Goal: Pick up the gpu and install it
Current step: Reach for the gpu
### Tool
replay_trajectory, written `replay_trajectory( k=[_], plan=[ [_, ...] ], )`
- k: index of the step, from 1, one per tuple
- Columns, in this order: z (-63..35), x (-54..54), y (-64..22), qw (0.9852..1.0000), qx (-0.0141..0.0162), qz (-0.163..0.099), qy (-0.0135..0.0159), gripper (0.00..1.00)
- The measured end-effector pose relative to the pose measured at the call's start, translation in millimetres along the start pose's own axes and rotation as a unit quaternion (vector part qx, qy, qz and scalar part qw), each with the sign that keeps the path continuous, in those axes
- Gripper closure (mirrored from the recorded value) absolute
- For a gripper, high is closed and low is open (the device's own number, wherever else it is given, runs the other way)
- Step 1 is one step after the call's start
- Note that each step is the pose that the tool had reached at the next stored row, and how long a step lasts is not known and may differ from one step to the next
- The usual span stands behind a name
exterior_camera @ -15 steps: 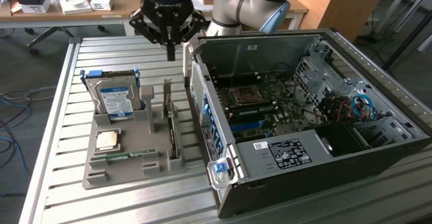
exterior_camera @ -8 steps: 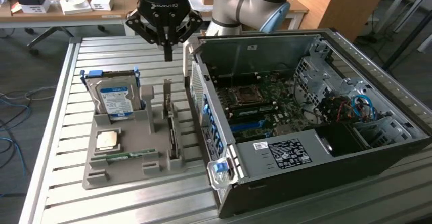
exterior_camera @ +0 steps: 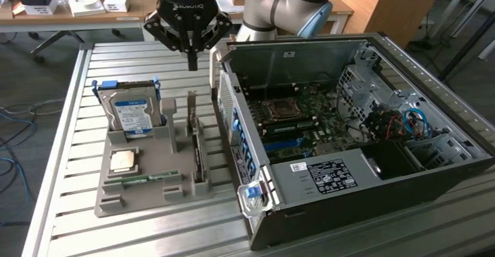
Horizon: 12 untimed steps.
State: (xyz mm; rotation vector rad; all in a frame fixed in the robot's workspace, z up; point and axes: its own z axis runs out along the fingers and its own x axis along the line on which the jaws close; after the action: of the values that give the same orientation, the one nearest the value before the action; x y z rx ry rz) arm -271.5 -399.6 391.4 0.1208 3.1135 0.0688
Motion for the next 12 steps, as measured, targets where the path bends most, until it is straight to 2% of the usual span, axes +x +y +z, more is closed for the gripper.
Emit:
replay_trajectory(
  k=[12],
  plan=[
    [-1.0,1.7,-21.3,1.0,0.0,0.0,0.0,0.89]
  ],
)
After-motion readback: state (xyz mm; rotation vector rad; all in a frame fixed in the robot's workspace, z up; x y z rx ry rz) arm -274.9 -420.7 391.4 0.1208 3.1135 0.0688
